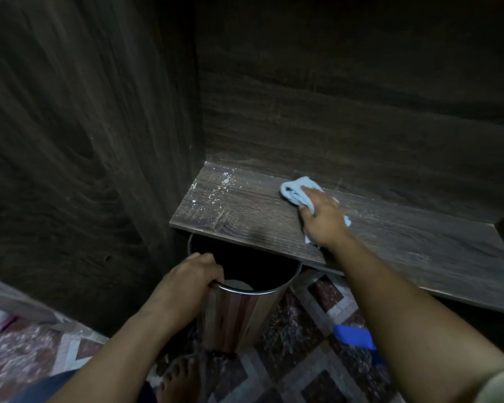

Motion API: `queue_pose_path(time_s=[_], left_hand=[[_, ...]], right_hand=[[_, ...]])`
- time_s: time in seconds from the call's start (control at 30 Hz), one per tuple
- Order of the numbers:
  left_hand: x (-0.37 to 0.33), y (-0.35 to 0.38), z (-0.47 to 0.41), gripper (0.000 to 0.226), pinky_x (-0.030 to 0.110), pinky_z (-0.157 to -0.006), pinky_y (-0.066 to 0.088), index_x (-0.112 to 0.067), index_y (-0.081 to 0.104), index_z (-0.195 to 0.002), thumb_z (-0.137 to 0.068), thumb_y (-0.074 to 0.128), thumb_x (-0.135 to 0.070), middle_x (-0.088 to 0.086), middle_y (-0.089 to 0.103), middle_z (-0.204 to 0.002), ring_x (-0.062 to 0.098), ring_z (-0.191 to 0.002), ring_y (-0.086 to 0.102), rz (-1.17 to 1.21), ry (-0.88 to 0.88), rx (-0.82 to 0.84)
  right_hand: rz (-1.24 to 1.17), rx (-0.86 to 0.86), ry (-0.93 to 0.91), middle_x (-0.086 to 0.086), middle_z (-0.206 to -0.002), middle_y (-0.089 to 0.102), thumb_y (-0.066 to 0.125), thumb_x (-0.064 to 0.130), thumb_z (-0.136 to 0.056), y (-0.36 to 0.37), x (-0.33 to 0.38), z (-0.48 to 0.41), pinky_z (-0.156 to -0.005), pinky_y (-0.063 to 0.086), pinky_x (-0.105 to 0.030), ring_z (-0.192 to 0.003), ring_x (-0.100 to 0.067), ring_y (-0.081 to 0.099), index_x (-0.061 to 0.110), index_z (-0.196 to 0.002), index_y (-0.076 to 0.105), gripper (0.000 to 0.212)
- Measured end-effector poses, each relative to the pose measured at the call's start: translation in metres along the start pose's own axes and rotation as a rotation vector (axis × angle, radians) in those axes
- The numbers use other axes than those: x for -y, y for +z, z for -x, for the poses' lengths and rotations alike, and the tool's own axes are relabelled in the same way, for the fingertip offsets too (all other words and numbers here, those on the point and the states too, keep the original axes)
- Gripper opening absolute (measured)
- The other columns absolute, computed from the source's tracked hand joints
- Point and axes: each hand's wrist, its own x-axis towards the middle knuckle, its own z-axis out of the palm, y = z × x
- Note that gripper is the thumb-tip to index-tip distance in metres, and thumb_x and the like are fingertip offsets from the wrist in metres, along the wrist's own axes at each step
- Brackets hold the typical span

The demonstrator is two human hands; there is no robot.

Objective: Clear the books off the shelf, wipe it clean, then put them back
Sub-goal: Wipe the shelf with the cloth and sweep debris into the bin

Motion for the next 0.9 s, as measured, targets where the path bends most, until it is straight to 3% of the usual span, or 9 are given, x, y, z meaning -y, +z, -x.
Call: queue_pose_path(time_s=[0.17,0.27,0.37,0.43,0.53,0.63,0.73,0.8,0.9], left_hand=[[0.002,0.001,0.002,0.030,0.033,-0.072,0.051,-0.026,0.064,-0.072,-0.070,0.039,-0.042,-0.011,0.053,-0.077,0.011,-0.074,0.052,0.000,0.020,0.013],[-0.001,-0.001,0.007,0.032,0.033,-0.071,0.050,-0.026,0.065,-0.072,-0.069,0.037,-0.042,-0.010,0.053,-0.076,0.011,-0.074,0.051,0.008,0.013,0.002],[-0.006,-0.002,0.013,0.034,0.033,-0.069,0.050,-0.025,0.065,-0.073,-0.069,0.038,-0.045,-0.009,0.053,-0.076,0.012,-0.075,0.050,0.014,0.003,0.001],[-0.012,-0.001,0.018,0.030,0.033,-0.066,0.049,-0.025,0.064,-0.073,-0.070,0.042,-0.045,-0.010,0.053,-0.076,0.011,-0.074,0.048,0.008,0.017,-0.001],[-0.022,0.002,0.022,0.025,0.032,-0.064,0.049,-0.026,0.063,-0.075,-0.072,0.046,-0.044,-0.011,0.050,-0.076,0.009,-0.074,0.046,-0.007,0.051,-0.010],[-0.031,0.005,0.022,0.023,0.033,-0.066,0.049,-0.027,0.063,-0.076,-0.072,0.046,-0.043,-0.012,0.049,-0.077,0.009,-0.074,0.046,-0.009,0.063,-0.002],[-0.036,0.008,0.017,0.010,0.035,-0.069,0.049,-0.028,0.060,-0.077,-0.070,0.054,-0.031,-0.013,0.048,-0.078,0.010,-0.073,0.047,-0.013,0.090,0.010],[-0.043,0.011,0.013,0.010,0.034,-0.070,0.049,-0.027,0.061,-0.077,-0.069,0.063,-0.021,-0.013,0.049,-0.078,0.010,-0.075,0.048,-0.009,0.094,0.015],[-0.057,0.018,0.006,0.007,0.034,-0.069,0.049,-0.024,0.063,-0.077,-0.071,0.062,-0.021,-0.010,0.052,-0.079,0.011,-0.078,0.047,-0.008,0.105,0.024]], right_hand=[[-0.100,0.186,-0.280,-0.005,-0.140,0.053,0.049,0.028,-0.089,0.014,0.031,0.023,-0.115,0.027,-0.035,-0.134,-0.022,0.042,0.020,-0.135,0.055,0.048],[-0.154,0.275,-0.334,0.004,-0.140,0.051,0.045,0.024,-0.089,0.006,0.039,0.051,-0.113,0.021,-0.019,-0.132,-0.010,0.040,0.020,-0.135,0.055,0.047],[-0.224,0.409,-0.221,0.008,-0.128,0.056,0.047,0.016,-0.097,-0.014,0.050,0.073,-0.095,0.027,-0.002,-0.119,-0.006,0.047,0.018,-0.132,0.057,0.037],[-0.357,0.479,-0.075,0.002,-0.114,0.065,0.048,0.015,-0.099,-0.032,0.058,0.080,-0.083,0.039,-0.010,-0.105,-0.014,0.059,0.022,-0.121,0.061,0.026],[-0.465,0.317,-0.019,-0.003,-0.108,0.068,0.047,0.017,-0.100,-0.054,0.071,0.081,-0.078,0.042,-0.022,-0.100,-0.021,0.062,0.027,-0.118,0.059,0.023],[-0.268,0.074,-0.069,-0.004,-0.108,0.066,0.046,0.023,-0.100,-0.062,0.075,0.093,-0.072,0.038,-0.025,-0.098,-0.023,0.061,0.026,-0.131,0.054,0.032],[-0.022,0.336,-0.156,-0.011,-0.114,0.065,0.046,0.021,-0.099,-0.057,0.064,0.104,-0.072,0.038,-0.029,-0.102,-0.028,0.060,0.021,-0.127,0.055,0.030],[-0.049,0.358,-0.158,-0.009,-0.112,0.066,0.046,0.018,-0.098,-0.058,0.055,0.108,-0.070,0.037,-0.028,-0.097,-0.023,0.060,0.021,-0.126,0.056,0.030],[-0.081,0.081,-0.238,-0.005,-0.132,0.059,0.048,0.015,-0.092,-0.062,0.038,0.107,-0.100,0.038,-0.036,-0.124,-0.027,0.051,0.025,-0.135,0.053,0.044]])
